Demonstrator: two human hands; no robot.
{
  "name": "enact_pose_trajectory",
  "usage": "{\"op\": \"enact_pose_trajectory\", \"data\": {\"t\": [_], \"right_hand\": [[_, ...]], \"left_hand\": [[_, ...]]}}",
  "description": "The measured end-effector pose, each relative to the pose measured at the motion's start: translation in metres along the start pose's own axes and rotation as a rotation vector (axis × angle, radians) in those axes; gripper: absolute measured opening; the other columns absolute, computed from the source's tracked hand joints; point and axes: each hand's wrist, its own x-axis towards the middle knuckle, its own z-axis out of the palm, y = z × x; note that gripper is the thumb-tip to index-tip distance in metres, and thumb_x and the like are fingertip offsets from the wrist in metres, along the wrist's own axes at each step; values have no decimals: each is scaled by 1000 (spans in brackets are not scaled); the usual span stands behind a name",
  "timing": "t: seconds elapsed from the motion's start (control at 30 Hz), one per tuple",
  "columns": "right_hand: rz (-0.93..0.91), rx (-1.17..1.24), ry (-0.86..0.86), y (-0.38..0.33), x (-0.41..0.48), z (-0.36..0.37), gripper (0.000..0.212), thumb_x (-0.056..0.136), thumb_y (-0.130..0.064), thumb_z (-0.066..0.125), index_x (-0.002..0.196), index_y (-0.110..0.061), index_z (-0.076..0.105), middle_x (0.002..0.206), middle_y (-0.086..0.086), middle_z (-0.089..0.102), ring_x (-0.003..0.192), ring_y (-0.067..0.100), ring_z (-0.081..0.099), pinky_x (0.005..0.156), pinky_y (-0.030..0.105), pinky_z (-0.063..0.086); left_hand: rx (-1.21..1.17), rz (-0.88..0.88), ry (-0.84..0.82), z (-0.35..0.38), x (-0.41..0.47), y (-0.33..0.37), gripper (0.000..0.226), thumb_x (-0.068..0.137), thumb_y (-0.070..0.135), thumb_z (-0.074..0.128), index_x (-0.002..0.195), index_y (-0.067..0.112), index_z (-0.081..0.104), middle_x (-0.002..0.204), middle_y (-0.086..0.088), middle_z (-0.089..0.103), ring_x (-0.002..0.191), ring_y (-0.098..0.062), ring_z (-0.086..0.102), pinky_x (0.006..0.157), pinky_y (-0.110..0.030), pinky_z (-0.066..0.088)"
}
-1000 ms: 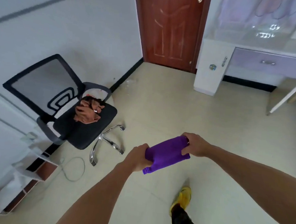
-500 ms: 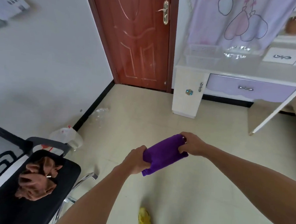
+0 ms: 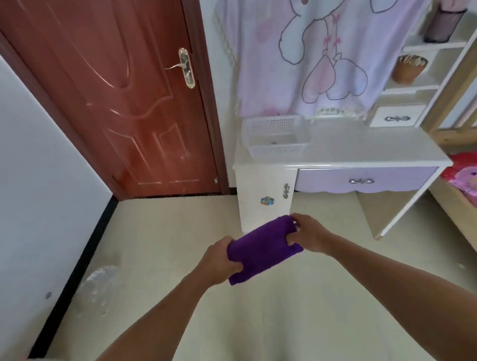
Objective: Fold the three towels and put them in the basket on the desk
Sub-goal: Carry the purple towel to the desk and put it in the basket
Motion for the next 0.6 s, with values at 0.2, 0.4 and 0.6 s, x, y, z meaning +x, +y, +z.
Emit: {"op": "enact_pose_trajectory", "data": {"t": [0.2,0.4,0.6], "right_hand": [[19,93,106,2,112,-71,46,71,-15,67,115,-21,55,106,6,62,99,25,59,73,32,49],[-98,-14,90,2,238,-148,64,78,-14,61,135,-32,39,87,-6,57,80,15,56,69,28,46],[-269,-400,17,-33,344,-220,65,73,-28,66,130,-35,35,101,-5,61,85,19,57,74,32,48]], "left_hand": [[-78,89,88,-29,137,50,50,70,6,67,115,21,52,103,3,60,92,-17,61,67,-24,55],[-80,91,135,-50,277,98,47,70,7,65,112,25,55,98,5,62,89,-12,63,66,-24,56],[-40,64,163,-77,378,138,47,70,3,65,112,22,53,93,9,60,85,-8,60,63,-18,52]]}}
